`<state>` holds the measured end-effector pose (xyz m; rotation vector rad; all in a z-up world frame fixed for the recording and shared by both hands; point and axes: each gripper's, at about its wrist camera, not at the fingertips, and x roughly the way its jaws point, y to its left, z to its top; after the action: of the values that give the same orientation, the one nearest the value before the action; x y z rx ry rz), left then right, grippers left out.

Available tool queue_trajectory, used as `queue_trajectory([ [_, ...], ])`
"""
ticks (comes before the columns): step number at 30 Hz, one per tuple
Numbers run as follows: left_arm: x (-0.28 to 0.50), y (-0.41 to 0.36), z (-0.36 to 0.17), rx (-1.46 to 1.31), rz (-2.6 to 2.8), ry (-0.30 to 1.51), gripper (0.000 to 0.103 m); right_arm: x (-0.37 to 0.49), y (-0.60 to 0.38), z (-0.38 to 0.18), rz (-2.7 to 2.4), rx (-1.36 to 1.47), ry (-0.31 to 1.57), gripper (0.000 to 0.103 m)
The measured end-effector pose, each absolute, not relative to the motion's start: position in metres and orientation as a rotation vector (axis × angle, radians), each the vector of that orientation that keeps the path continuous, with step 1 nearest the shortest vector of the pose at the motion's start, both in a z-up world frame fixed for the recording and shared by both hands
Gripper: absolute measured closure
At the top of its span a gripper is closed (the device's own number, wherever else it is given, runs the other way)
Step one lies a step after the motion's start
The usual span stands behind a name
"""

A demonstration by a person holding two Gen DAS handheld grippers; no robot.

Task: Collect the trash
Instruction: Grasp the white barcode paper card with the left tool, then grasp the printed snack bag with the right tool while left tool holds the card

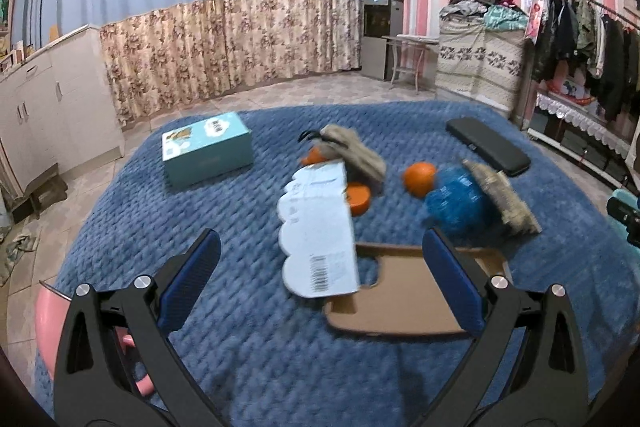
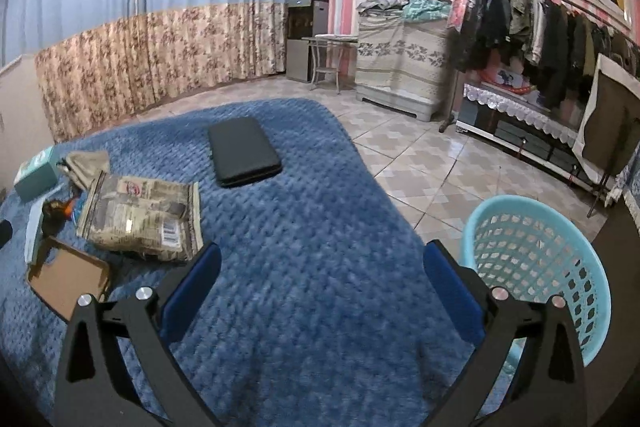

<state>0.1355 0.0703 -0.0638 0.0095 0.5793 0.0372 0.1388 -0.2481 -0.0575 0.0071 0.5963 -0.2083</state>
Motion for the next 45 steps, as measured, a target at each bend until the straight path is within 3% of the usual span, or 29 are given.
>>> queue_trajectory([
  [18, 0.211, 0.095, -0.09, -0.058, -0.002, 0.735, 0.006, 0.148, -0.237, -0.065, -0.215, -0.076, 0.639, 0.004],
  [20, 0.212, 0.097, -0.095, -0.083, -0.033, 0.758, 0.01, 0.149, -0.236, -0.067, -0.219, -0.082, 0.646, 0.004],
  [23, 0.214, 0.092, -0.101, -0.075, -0.064, 0.788, 0.025, 0.15, -0.235, -0.067, -0.221, -0.087, 0.648, 0.004],
  [25, 0.216, 0.09, -0.103, -0.065, -0.071, 0.798, 0.045, 0.15, -0.234, -0.068, -0.218, -0.09, 0.647, 0.004],
  [26, 0.216, 0.091, -0.102, -0.066, -0.077, 0.799, 0.05, 0.15, -0.234, -0.069, -0.217, -0.095, 0.647, 0.004],
  [45, 0.161, 0.095, -0.038, 0.033, -0.037, 0.595, 0.049, 0.139, -0.221, -0.06, -0.148, -0.049, 0.635, 0.004],
])
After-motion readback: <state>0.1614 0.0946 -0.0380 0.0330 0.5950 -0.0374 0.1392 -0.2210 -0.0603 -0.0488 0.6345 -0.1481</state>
